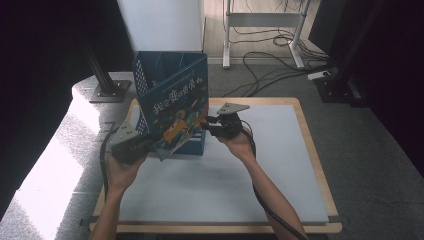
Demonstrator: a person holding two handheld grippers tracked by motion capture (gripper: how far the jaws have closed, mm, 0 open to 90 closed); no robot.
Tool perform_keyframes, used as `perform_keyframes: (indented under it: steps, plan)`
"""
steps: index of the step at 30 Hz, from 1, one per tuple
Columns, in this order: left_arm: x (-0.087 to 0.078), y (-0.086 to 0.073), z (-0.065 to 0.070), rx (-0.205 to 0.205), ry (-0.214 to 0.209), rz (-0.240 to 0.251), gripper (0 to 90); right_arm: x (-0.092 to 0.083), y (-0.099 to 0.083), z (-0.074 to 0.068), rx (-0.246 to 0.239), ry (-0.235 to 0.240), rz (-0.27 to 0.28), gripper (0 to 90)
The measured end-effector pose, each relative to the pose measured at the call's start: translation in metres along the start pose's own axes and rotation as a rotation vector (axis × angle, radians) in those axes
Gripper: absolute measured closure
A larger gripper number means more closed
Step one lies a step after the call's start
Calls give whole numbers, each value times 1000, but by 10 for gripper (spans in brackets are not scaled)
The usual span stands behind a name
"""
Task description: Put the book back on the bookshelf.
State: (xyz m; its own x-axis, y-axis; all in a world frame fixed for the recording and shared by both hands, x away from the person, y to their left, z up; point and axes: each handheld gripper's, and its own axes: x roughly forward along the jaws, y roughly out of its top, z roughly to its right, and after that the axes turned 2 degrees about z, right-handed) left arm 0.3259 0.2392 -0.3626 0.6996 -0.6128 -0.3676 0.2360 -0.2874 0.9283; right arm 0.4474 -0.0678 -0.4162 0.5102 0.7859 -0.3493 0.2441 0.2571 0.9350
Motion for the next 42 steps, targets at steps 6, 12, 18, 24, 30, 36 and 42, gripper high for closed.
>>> perform_keyframes:
  steps: [6,12,18,24,30,36,42]
  plan:
    - [-1,-1,4,16,13,-1,832,20,4,-9,22,-3,-36,718]
    - [1,-1,2,0,39,3,831,30,8,-8,33,-17,-36,720]
    - [4,-1,0,-37,67,25,828,39,12,-4,57,-16,-28,720]
    - [8,2,-3,-57,75,35,832,40,11,-5,42,-20,-30,664]
    - [12,8,1,-30,86,12,833,33,7,-15,17,35,-23,645]
    - [16,10,-3,-68,94,12,833,31,4,-27,23,103,-24,646]
    - [18,10,-9,-109,90,19,833,36,-4,-46,5,158,-31,717]
